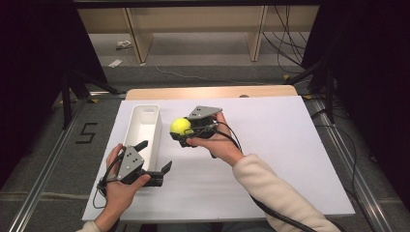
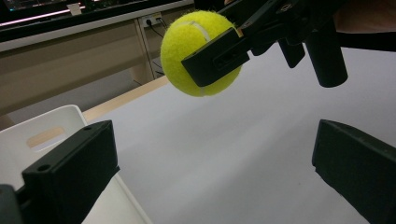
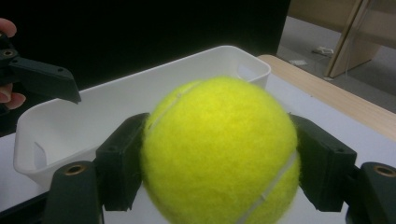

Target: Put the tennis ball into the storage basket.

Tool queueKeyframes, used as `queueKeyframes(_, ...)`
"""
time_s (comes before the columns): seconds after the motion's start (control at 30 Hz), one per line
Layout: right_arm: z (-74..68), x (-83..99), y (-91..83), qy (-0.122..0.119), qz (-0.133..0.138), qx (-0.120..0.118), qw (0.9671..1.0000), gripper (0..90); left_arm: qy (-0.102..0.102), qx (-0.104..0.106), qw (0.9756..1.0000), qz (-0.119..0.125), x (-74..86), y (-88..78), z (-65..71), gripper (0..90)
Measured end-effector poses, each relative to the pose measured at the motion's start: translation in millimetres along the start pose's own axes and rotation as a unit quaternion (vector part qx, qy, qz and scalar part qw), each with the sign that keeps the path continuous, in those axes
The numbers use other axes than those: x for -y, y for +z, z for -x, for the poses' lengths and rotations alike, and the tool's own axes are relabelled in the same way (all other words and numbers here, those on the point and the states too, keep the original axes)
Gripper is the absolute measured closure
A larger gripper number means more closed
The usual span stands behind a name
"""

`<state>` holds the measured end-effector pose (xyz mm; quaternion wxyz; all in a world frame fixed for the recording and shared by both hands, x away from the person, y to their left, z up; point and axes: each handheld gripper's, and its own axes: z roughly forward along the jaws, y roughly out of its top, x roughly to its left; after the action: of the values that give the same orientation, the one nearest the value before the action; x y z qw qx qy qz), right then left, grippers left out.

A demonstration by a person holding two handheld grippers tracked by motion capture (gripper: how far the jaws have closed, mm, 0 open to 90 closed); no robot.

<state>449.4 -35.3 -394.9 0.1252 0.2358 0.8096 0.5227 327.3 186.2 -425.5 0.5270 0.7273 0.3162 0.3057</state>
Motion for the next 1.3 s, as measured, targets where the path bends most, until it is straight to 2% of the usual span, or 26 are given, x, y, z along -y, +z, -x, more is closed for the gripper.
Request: queueKeyframes(1.3, -6.6, -13.2, 12.3, -0.006, 0.003, -0.006, 1.0, 27.4, 0.004, 0.003, 1.0, 0.005, -0.5, 0.4, -0.4, 0.0)
